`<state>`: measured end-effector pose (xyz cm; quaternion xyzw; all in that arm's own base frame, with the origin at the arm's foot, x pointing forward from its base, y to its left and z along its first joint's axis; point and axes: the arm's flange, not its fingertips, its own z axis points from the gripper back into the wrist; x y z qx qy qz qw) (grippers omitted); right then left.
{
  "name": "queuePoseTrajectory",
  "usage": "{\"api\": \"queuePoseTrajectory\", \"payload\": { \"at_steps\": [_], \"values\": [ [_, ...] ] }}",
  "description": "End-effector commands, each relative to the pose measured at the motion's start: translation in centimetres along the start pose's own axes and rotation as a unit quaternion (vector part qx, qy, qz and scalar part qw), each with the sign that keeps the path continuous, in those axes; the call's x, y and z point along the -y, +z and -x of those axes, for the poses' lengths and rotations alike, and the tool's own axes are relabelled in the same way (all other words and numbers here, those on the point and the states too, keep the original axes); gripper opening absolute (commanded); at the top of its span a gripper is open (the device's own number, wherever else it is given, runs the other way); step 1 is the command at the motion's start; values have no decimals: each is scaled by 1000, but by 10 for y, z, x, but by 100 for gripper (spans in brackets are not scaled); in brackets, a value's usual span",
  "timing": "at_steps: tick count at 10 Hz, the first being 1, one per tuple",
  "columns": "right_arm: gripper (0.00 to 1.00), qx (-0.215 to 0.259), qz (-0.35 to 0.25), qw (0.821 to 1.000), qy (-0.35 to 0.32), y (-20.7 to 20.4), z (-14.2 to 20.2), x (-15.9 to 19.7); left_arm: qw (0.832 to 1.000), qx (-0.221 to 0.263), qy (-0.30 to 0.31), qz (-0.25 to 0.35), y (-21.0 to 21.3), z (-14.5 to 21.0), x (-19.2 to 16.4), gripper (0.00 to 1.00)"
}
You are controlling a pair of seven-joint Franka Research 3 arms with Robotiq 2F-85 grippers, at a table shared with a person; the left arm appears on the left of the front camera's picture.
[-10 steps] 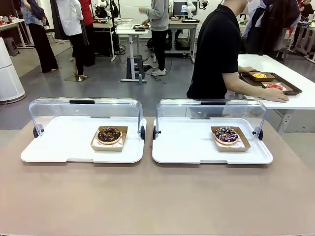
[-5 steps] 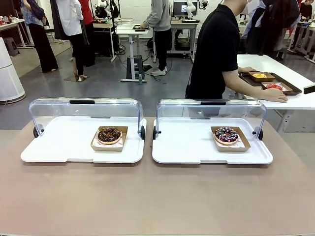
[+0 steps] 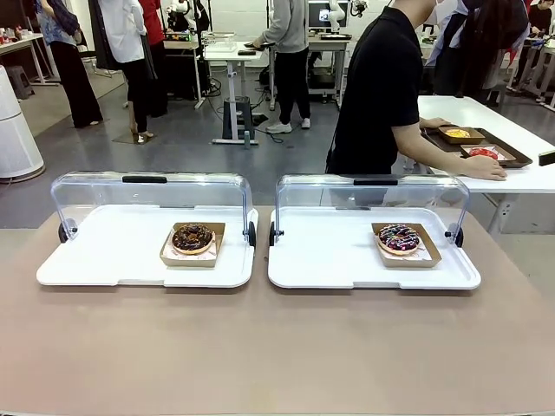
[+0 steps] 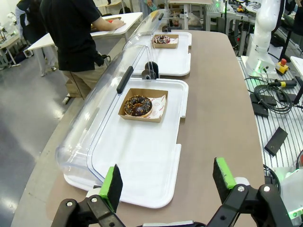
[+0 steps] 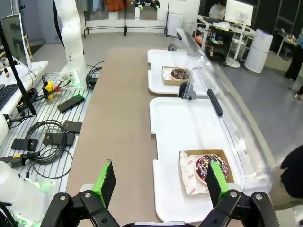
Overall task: Provide the desired donut to the person.
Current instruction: Place the picked Paper togo box onto the Handle tray extended by the person.
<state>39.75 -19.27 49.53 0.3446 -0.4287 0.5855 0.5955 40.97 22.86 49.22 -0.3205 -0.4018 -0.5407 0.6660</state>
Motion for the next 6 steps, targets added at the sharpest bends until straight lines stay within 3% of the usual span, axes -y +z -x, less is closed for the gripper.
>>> {"api": "queuePoseTrajectory", "payload": {
  "at_steps": [1, 6],
  "values": [
    [100, 2, -4, 1000, 0, 0, 1, -2, 1000, 1, -3, 0, 0, -1, 3, 100],
    [100, 2, -4, 1000, 0, 0, 1, -2, 1000, 1, -3, 0, 0, -1, 3, 100]
  ]
}}
